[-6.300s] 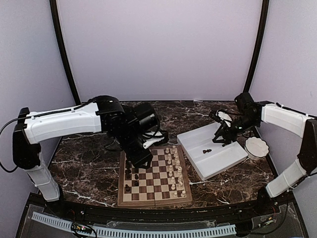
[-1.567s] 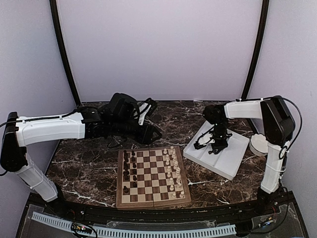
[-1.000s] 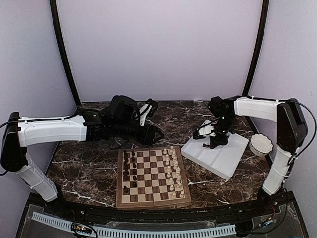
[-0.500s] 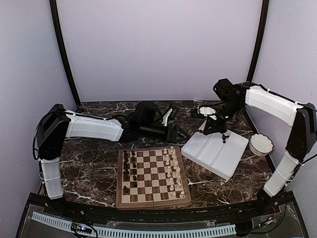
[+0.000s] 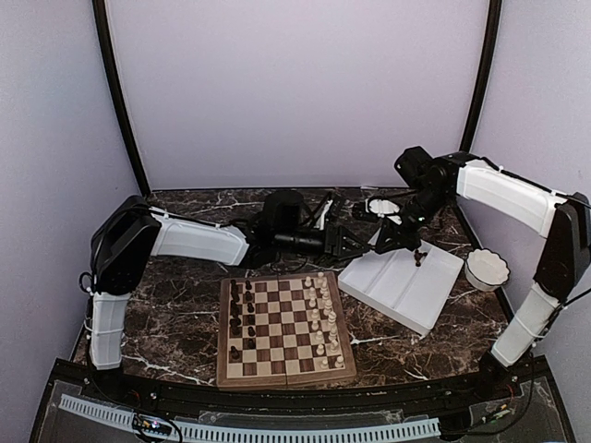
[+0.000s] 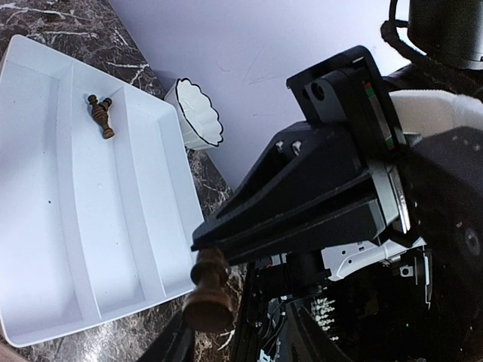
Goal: Set up the chess pieces on the board
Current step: Pass from the right arm to the left, then pass from the left arm to the right
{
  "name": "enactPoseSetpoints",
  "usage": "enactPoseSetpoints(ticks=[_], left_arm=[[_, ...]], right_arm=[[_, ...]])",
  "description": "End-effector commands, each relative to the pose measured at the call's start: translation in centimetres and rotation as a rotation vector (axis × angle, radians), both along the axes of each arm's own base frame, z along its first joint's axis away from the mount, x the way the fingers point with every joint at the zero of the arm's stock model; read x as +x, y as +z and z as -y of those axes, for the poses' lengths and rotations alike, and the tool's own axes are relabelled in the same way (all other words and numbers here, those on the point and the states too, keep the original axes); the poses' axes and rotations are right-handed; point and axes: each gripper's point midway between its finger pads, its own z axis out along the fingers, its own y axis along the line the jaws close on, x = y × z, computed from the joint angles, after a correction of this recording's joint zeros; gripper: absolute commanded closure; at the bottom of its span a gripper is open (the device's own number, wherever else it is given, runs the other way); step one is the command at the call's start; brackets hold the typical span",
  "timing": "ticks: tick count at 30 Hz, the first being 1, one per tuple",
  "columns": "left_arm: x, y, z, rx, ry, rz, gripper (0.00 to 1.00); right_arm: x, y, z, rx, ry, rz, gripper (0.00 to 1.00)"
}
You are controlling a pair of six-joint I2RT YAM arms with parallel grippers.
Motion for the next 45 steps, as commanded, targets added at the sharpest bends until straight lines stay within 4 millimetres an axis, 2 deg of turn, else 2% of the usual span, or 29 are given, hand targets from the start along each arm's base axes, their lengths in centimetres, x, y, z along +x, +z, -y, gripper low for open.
enactPoseSetpoints(ticks=[1,8,12,14,17,19,21,24,27,31,35,40,45], left_arm=[[0.4,2.1,0.4,-0.071,-0.013,0.004,0.58],[0.6,1.9,0.3,-0.074,-0.011,-0.016,0.67],[0.6,1.8,0.2,-0.079,-0.014,-0.027,0.81],[0.5,2.1,0.1,-0.093,-0.02,-0.026,0.91],[0.1,3.4,-0.5,-0.165,-0.032,0.011,0.96],[-0.3,4.8,-1.0,-0.226,-0.037,0.055,0.97],[-0.5,6.2,-1.4,-0.28,-0.036,0.096,0.98],[-0.7,8.3,-2.0,-0.358,-0.019,0.152,0.98],[-0.4,9.0,-2.4,-0.388,0.011,0.175,0.98],[-0.1,9.4,-2.6,-0.403,0.036,0.187,0.98],[-0.1,9.7,-2.8,-0.425,0.046,0.185,0.98],[-0.4,10.1,-2.6,-0.456,0.011,0.16,0.97],[-1.0,10.6,-2.6,-0.498,-0.031,0.136,0.97]], right_arm=[[-1.4,1.3,-0.8,0.023,0.027,0.007,0.98],[-2.0,1.7,-1.7,0.019,0.046,0.017,0.98],[-1.9,2.0,-1.8,0.021,0.04,0.024,0.96],[-1.7,2.6,-2.0,0.035,0.02,0.024,0.89],[-0.7,5.2,-1.8,0.145,-0.044,0.038,0.72],[0.3,8.0,-1.7,0.299,-0.101,0.027,0.63],[0.8,10.5,-1.6,0.451,-0.137,-0.037,0.58],[1.1,12.2,-1.5,0.618,-0.166,-0.209,0.57],[0.9,11.9,-1.7,0.692,-0.179,-0.344,0.54],[0.0,10.8,-1.9,0.708,-0.171,-0.414,0.5],[-1.0,10.2,-2.3,0.678,-0.146,-0.394,0.51],[-3.3,8.8,-3.9,0.577,-0.054,-0.315,0.55],[-3.9,7.9,-4.6,0.51,-0.019,-0.251,0.61]])
